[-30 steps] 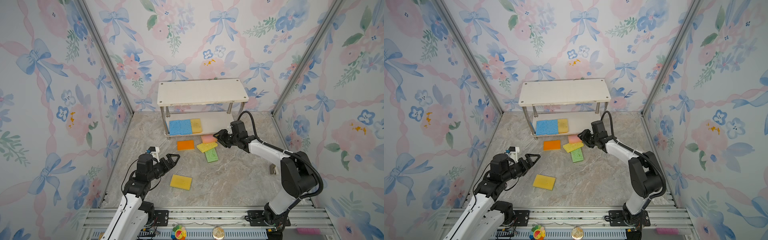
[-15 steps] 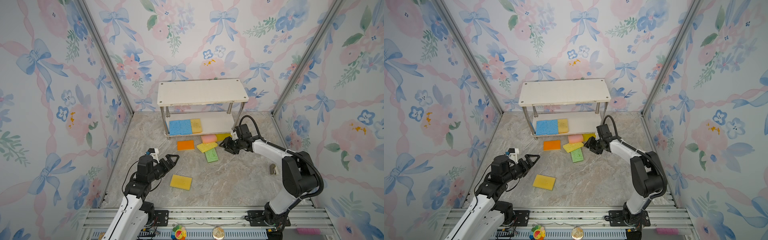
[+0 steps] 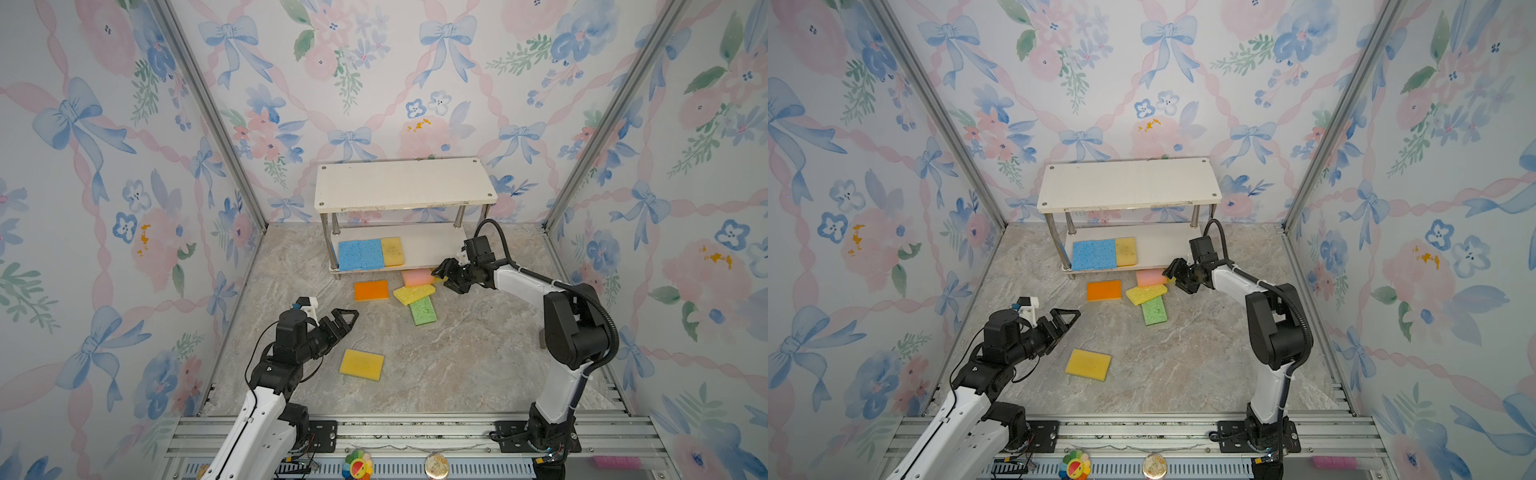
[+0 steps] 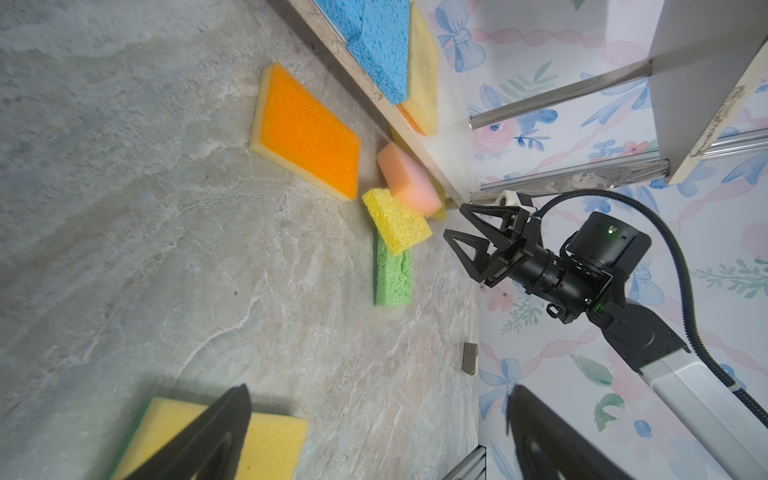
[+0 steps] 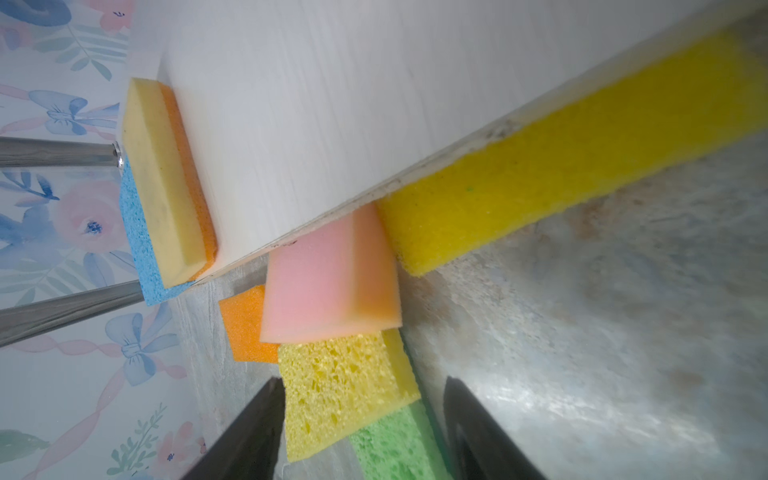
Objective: Place and organize the cleaning sponges onto the shelf
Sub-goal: 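Open the right gripper and pull it back from the shelf, then move the right gripper to the bright yellow sponge and grasp it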
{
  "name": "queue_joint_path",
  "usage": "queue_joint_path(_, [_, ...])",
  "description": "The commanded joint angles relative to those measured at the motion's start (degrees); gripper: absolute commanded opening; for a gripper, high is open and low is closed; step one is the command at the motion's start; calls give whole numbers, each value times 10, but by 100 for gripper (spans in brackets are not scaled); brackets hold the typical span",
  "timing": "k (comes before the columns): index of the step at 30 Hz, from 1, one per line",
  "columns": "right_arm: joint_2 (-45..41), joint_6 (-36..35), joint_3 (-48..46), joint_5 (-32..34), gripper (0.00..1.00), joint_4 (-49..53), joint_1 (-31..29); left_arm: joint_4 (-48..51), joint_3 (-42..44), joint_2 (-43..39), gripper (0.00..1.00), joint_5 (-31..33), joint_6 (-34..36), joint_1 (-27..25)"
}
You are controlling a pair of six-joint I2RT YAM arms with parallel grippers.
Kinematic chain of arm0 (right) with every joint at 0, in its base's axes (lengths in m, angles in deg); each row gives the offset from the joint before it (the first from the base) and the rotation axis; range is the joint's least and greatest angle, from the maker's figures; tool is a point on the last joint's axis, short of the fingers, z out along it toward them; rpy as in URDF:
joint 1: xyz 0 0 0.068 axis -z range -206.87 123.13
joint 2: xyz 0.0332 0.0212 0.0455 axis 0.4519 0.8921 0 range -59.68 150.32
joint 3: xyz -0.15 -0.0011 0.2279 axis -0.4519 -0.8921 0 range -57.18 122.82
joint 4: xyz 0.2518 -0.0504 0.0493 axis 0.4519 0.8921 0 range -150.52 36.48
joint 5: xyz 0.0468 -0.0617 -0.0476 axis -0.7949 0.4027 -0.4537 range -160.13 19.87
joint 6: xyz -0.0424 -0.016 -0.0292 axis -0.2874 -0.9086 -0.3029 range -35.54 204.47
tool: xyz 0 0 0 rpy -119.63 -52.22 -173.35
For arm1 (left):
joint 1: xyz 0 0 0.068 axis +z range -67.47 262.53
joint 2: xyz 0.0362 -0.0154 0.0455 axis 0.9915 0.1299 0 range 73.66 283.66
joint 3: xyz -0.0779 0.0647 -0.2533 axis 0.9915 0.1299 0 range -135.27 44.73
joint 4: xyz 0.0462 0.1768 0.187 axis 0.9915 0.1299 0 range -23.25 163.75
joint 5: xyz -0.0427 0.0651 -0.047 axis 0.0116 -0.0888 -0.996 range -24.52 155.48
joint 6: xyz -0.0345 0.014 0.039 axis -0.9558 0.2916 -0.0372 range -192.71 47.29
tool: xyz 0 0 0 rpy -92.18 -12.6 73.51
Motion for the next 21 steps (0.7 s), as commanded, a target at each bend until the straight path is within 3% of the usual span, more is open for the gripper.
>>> queue_joint_path(1, [26,7,27,-5,66,-5,0,-10,-5,4,98,-6,11,5])
queue_joint_path(10, [63,8,58,-10,62,-9,-12,-10,-11,19,98,-7,18,6])
queue_joint_path(18, [90,20,69,-5,54,-14,-19,-10,-21,29,98,-10,21,6])
queue_joint_path(21, [92,25,65,4,46,-13,-21,-10,-21,28,98,-11,20,7])
